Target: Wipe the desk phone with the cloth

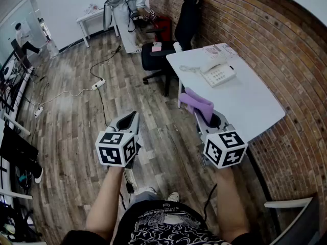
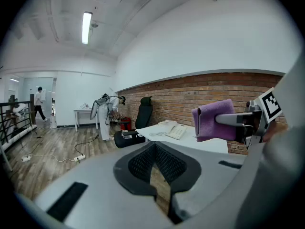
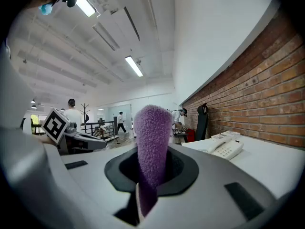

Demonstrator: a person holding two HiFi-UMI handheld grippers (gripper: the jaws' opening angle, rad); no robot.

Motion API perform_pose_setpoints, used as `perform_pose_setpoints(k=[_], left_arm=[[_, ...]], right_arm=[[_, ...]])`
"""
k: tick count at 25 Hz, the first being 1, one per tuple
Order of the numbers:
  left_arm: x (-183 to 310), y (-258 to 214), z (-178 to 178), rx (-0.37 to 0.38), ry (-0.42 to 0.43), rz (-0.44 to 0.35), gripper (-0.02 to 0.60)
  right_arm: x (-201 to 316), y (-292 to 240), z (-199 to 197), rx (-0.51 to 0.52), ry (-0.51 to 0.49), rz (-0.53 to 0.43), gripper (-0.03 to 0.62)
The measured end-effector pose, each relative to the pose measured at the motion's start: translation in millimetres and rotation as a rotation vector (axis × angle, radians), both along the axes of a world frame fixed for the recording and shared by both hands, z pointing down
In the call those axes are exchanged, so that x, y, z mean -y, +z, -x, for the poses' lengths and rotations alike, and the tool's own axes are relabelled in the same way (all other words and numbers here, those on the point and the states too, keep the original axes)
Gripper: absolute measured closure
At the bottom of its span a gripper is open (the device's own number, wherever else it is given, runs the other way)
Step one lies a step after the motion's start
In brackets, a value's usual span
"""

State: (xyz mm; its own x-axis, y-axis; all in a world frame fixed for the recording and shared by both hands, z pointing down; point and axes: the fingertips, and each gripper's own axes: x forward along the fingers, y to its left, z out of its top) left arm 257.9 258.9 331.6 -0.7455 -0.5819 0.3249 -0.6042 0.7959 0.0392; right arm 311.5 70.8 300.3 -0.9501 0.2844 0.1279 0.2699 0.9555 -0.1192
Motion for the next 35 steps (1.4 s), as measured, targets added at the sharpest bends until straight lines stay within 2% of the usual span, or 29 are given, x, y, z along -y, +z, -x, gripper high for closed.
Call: perform_pose_setpoints(k=[7, 14, 23, 35], left_arm=[[3.8, 4.1, 12.8, -0.010, 0.011, -0.005, 0.575], [16.4, 12.2, 43.3, -0.020, 0.042, -0.005, 0.575], [37.2, 21.4, 128.1, -0.038, 0.116, -0.016, 0.575], [80.2, 23.9, 239.9, -0.075, 0.328, -0.034, 0.575]], right_arm=[[1.1, 8.1, 12.1, -0.015, 0.006, 0.012, 0.551], [4.3, 20.4, 40.3, -0.040, 0.016, 0.011, 0.551], [16.3, 31.9, 111.3, -0.068, 0.084, 0.012, 0.551], [35.8, 31.7, 196.4, -0.110, 0.275, 0.013, 0.551]])
